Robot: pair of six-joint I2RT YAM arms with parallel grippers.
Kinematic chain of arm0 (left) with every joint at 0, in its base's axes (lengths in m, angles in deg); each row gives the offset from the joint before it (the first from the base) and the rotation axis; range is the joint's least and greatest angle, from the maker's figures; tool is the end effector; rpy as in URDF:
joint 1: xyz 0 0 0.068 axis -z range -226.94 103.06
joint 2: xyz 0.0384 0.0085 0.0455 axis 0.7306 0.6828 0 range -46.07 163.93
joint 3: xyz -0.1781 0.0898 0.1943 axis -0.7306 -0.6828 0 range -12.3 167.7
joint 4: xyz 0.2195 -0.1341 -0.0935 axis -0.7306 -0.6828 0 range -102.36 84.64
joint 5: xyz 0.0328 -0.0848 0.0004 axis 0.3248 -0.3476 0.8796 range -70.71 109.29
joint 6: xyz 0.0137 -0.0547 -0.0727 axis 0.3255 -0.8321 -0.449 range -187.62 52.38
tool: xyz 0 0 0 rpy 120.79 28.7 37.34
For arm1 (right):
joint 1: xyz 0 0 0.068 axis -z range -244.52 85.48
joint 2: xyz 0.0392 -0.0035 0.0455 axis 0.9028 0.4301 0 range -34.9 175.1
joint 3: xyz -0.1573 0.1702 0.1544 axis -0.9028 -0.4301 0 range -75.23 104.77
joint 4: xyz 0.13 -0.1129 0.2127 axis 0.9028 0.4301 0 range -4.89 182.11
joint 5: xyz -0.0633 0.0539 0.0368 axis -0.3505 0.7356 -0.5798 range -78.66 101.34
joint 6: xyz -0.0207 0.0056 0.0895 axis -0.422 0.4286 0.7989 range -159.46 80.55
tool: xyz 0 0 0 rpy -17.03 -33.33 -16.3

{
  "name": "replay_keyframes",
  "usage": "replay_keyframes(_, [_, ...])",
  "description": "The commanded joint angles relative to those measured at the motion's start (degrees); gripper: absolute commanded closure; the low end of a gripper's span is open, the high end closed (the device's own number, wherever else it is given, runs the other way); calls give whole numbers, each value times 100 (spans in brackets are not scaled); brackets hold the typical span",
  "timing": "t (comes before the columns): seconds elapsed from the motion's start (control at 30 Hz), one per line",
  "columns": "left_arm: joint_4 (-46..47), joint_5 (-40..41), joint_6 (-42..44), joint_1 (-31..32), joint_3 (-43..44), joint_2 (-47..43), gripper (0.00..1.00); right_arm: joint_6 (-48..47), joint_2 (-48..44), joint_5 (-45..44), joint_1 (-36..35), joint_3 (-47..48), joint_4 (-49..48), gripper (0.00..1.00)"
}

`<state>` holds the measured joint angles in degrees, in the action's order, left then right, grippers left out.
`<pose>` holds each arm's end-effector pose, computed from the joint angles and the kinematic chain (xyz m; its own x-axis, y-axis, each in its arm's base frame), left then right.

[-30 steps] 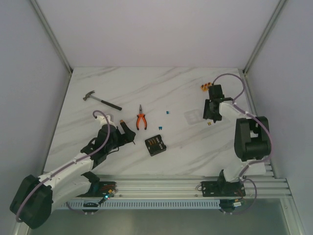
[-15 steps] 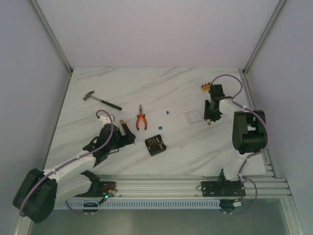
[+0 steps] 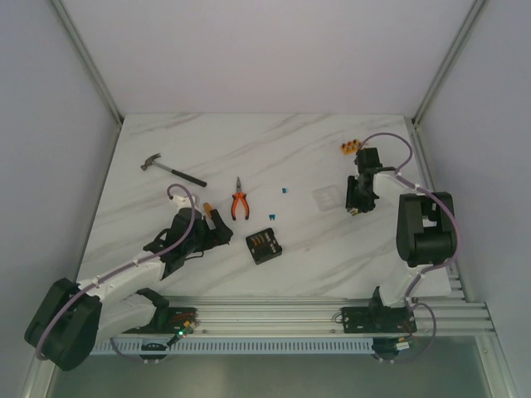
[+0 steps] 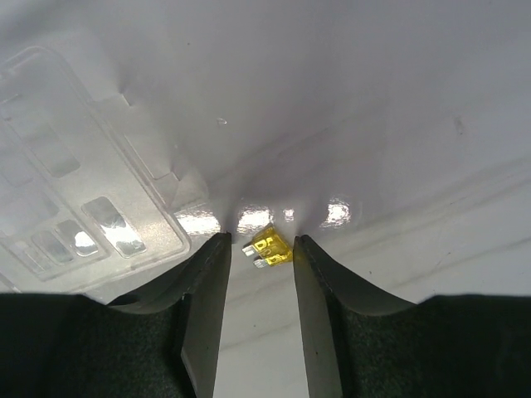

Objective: Snap on the fuse box
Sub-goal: Pick up the fuse from the center of the board.

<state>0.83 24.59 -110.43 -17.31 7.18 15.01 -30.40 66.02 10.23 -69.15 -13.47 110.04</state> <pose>0.2207 -0.1169 0.1327 -0.6596 -0.4034 -0.6342 -0.0292 0.8569 -0.5146 0.3764 0.0287 0.1212 -0.8968 0.0854 -0.4342 0.0699 0.9962 0.0515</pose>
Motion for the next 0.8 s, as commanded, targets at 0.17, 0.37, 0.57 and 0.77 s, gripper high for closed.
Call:
replay_keyframes(0.17, [30,-142,-34,-27,137,96,0,738,-113,-705,-143,-80,390,54])
replay_keyframes(0.37, [66,-288,-81,-23,128,165,0,831,-160,-1085,-155,-159,484,53])
replay_keyframes(0.57, [80,-334,-88,-25,89,122,0,851,-313,-1233,-138,-318,534,51])
replay_keyframes(0.77, [75,-359,-119,-23,74,70,0,797,-460,-1024,-145,-230,438,51])
